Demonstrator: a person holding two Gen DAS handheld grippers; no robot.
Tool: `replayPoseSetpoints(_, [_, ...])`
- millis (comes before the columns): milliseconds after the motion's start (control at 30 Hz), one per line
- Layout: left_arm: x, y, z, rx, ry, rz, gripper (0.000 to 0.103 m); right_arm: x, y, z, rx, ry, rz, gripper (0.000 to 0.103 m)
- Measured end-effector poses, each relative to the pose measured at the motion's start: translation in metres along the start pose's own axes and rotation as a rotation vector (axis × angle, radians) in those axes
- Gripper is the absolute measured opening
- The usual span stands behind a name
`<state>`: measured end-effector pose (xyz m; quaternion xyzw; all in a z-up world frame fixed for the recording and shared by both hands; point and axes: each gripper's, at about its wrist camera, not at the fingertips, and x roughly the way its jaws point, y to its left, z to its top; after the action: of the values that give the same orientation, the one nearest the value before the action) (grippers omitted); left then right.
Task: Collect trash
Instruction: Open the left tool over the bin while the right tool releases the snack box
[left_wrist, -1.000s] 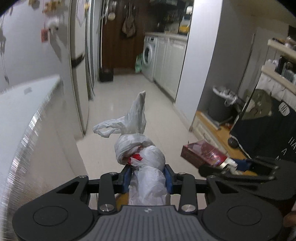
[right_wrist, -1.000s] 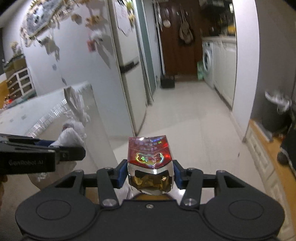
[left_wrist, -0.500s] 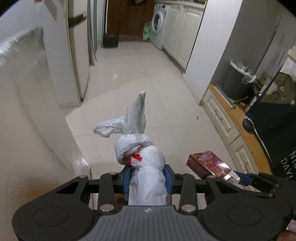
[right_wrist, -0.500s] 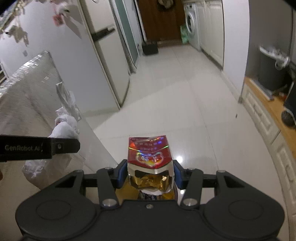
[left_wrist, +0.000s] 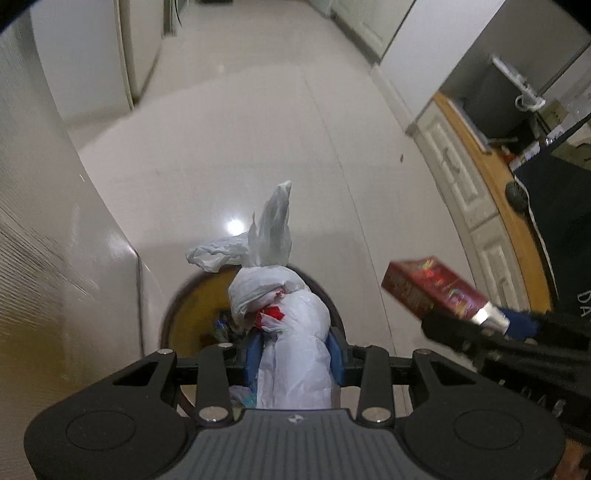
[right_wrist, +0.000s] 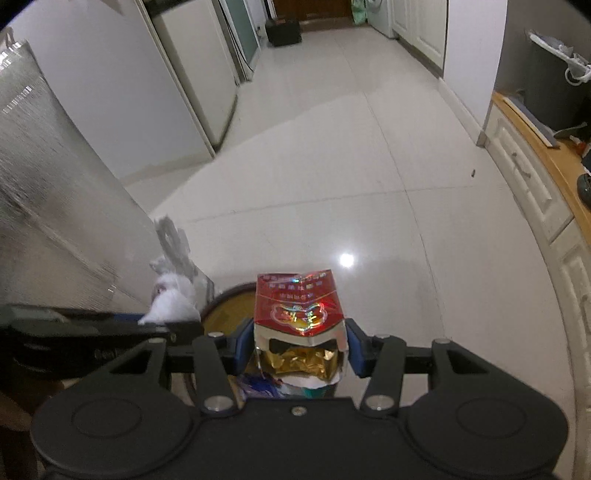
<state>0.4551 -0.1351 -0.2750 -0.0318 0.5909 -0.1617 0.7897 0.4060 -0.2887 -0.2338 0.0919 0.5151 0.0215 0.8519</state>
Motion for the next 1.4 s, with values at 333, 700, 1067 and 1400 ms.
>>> replayPoseSetpoints(333, [0.048,0.02,-0.007,-0.069,0.104,-0.081,0.071,0.043,-0.004,-0.004,0.003,0.08,-0.044,0.052])
replayPoseSetpoints(700, [0.054,0.047,-0.021,-0.02,0.145,0.092,0.084,0.066,0.006,-0.011,-0.056,0.16,-0.016,0.052])
replayPoseSetpoints(1067, [0.037,0.078,-0.031,-0.057,0.142,0.211,0.101,0.066,0.022,-0.013,-0.033,0.121,0.195,0.099])
replayPoseSetpoints(1400, [0.031,0.09,-0.039,-0.079,0.185,0.235,0.103,0.061,0.019,-0.016,-0.071,0.162,0.106,0.103])
